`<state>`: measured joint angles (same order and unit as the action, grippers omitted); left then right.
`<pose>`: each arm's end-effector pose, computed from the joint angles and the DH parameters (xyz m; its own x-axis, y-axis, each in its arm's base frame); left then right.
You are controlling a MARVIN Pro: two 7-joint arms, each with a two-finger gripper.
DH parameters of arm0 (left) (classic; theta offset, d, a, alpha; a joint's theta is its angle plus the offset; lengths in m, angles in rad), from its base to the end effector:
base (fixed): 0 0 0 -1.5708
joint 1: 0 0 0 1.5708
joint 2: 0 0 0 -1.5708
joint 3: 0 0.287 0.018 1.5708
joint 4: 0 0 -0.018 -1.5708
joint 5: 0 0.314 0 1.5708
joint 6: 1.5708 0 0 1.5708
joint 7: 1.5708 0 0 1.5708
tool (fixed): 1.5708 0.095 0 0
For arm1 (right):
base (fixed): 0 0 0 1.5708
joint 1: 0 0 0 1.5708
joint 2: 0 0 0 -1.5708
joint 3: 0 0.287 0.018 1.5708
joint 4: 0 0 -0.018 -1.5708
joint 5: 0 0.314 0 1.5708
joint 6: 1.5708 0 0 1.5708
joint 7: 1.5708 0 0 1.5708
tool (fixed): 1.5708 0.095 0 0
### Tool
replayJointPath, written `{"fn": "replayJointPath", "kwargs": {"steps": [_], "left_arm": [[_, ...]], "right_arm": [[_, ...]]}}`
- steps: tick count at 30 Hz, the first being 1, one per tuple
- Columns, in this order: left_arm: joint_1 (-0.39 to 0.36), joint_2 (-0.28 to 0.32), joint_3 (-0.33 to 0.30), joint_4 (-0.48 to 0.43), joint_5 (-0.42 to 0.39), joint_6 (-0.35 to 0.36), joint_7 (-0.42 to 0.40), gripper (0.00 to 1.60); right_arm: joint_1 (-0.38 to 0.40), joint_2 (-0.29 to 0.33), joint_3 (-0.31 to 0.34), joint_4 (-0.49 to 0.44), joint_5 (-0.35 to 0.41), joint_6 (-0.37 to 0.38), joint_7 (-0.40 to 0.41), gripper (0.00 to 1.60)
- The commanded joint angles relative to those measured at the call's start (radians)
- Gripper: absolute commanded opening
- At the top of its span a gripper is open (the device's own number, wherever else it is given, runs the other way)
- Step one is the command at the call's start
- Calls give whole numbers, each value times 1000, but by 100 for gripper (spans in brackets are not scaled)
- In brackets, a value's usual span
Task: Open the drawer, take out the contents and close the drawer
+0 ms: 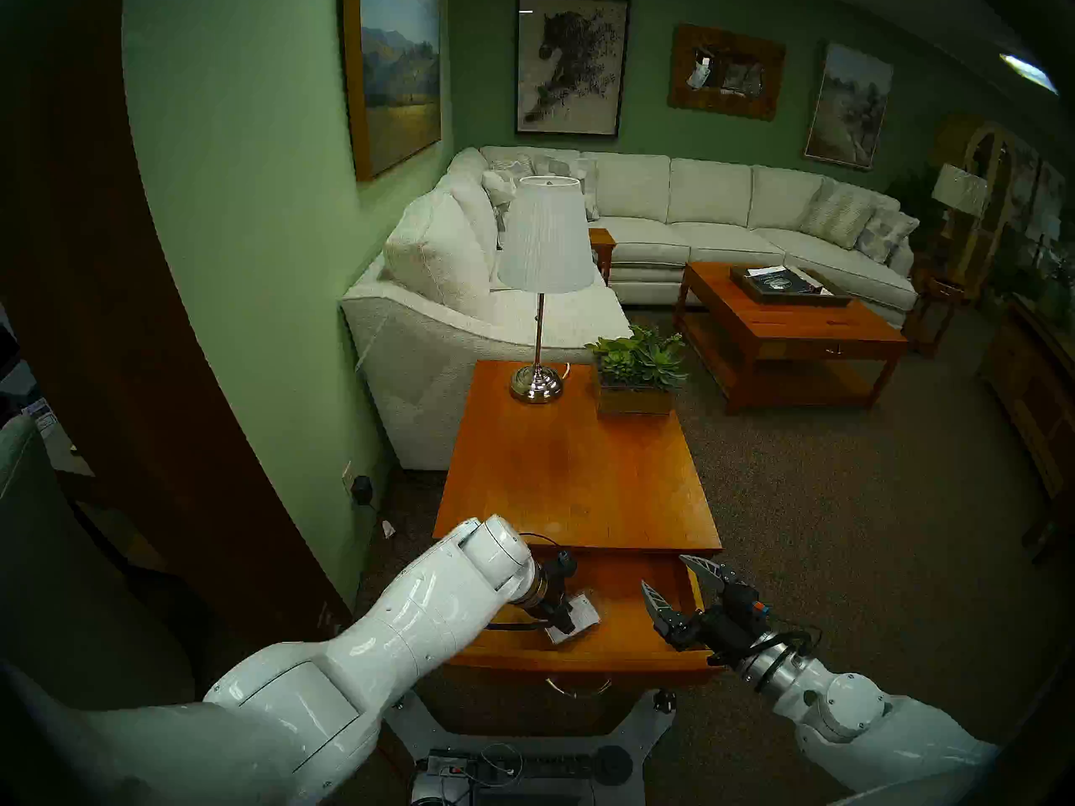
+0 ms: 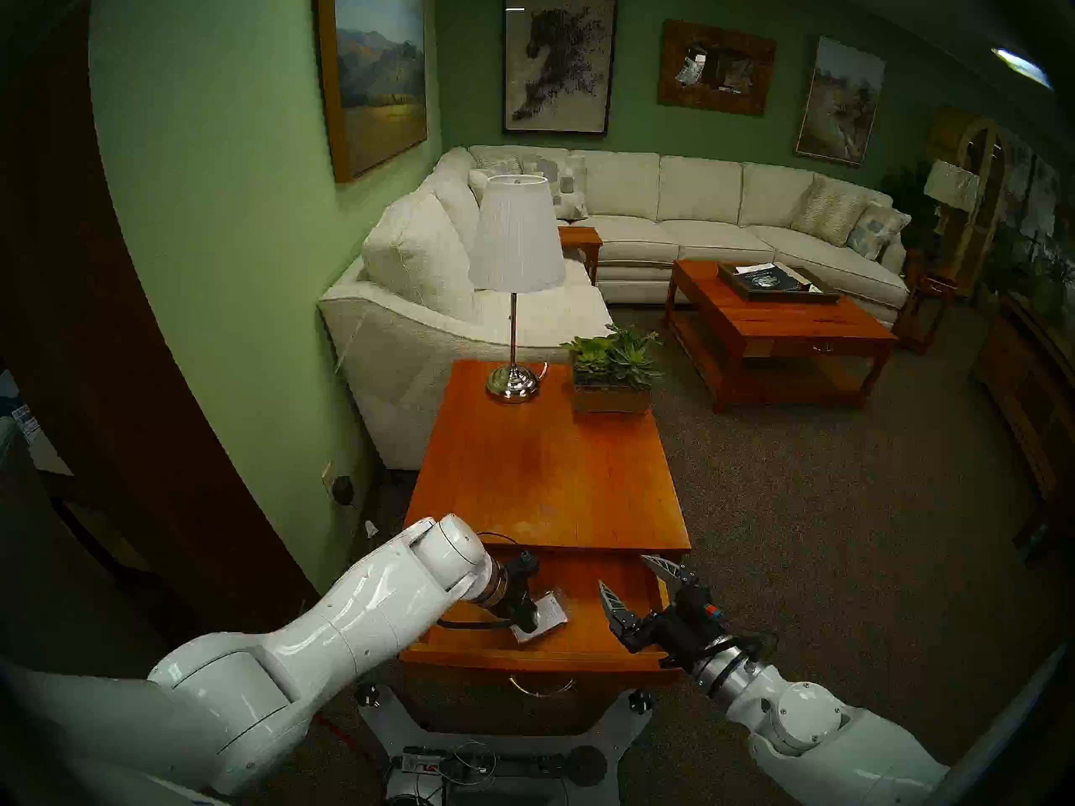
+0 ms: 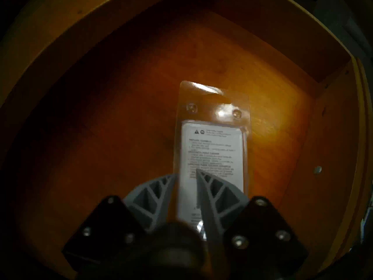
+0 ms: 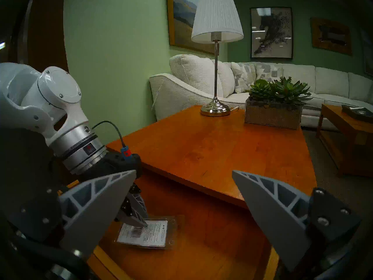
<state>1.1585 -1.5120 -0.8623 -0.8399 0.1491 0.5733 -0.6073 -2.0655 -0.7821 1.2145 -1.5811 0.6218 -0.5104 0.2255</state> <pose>0.3905 -0.1670 -0.4860 0.5067 -0.7323 0.4550 -0.8455 -0.5253 0.0962 0.2132 -0.0832 -0.4257 0.2014 0.0420 0.9786 0.5148 -0.8545 -0.0693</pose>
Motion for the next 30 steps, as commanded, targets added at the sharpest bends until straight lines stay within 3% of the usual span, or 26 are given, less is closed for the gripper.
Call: {"fn": "replayJointPath", "kwargs": {"steps": [1,9,30], "left_arm": [[-7,5,-10,-46,-7,12,-9,2],[16,30,-17,-109,-13,32,-24,0],[80,123,-29,-386,-50,53,-117,0]], "right_arm": [[8,2,10,-25,2,-7,-2,160],[8,2,10,-25,2,-7,-2,160],[9,1,9,-23,2,-8,-1,160]]}}
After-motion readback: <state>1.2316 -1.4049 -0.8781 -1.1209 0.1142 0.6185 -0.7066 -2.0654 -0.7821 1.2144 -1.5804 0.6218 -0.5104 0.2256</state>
